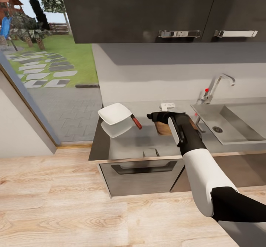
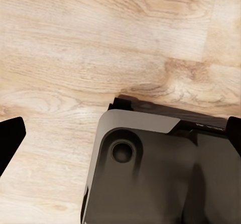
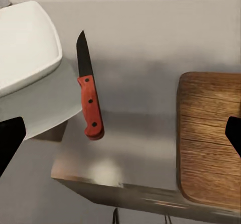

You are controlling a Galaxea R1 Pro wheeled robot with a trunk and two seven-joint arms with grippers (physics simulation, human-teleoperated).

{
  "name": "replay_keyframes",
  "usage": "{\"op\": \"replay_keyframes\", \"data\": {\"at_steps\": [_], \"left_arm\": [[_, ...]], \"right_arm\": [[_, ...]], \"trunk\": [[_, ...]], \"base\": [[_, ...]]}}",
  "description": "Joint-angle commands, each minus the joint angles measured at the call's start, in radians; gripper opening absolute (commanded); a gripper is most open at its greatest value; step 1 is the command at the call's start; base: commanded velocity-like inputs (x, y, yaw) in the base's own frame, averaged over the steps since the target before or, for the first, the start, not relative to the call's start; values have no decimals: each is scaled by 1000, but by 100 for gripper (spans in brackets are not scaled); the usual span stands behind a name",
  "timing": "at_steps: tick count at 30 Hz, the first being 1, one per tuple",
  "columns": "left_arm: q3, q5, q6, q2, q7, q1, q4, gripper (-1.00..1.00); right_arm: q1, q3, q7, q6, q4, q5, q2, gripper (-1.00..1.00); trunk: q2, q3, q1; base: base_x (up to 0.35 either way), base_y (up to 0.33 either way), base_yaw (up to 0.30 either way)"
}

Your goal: In the kitchen, take the Vidalia onion out of the sink, dice it on the chopping board with the paring knife, put the diced onion into the bowl on the countertop, then place both the paring knife and the chopping board into the sink.

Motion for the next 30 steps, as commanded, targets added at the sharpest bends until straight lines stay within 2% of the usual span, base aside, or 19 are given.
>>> {"op": "replay_keyframes", "data": {"at_steps": [1, 16, 30], "left_arm": [[-4, 7, 6, 1, 5, 0, -3, 100], [-5, 7, 6, -4, 5, 0, -3, 100], [-7, 7, 6, -4, 5, 0, -1, 100]], "right_arm": [[-1, 0, 6, 2, 2, 9, 0, 100], [-1, -1, 7, -5, 27, 12, -9, 100], [-1, 0, 7, -5, 29, 12, -2, 100]], "trunk": [[-2, -2, 1], [-2, -3, 1], [-2, -22, 1]], "base": [[0, 6, 0], [0, 27, 0], [0, 0, 0]]}}
